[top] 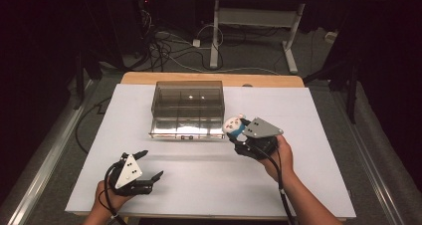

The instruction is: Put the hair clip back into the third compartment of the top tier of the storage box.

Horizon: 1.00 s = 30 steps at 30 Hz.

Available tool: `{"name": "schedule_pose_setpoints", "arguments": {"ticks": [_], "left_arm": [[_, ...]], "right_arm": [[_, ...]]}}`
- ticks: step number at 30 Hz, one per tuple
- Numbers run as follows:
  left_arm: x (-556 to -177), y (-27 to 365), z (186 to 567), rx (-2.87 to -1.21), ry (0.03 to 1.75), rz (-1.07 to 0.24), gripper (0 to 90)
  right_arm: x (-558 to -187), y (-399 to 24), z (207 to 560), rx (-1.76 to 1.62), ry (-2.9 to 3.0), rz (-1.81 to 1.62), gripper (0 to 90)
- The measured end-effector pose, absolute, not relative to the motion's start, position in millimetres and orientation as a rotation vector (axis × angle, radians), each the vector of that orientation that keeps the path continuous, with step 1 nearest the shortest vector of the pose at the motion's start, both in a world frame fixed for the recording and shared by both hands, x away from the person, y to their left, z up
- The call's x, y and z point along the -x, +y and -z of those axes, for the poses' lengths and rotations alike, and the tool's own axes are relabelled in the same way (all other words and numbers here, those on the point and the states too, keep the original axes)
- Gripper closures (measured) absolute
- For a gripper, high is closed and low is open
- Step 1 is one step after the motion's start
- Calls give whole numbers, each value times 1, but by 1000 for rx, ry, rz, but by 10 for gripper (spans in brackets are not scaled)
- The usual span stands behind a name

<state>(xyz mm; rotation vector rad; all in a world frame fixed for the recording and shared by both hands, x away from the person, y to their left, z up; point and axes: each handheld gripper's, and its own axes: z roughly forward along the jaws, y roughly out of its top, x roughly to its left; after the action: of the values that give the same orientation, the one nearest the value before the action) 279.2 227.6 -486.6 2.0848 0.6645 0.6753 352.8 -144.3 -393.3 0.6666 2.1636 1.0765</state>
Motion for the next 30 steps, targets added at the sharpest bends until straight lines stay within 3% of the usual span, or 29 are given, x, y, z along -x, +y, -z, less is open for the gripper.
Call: {"name": "schedule_pose_setpoints", "arguments": {"ticks": [30], "left_arm": [[-279,229,487,-2090,654,-684,184]], "right_arm": [[-385,-87,409,-704,2246,-1013,405]]}}
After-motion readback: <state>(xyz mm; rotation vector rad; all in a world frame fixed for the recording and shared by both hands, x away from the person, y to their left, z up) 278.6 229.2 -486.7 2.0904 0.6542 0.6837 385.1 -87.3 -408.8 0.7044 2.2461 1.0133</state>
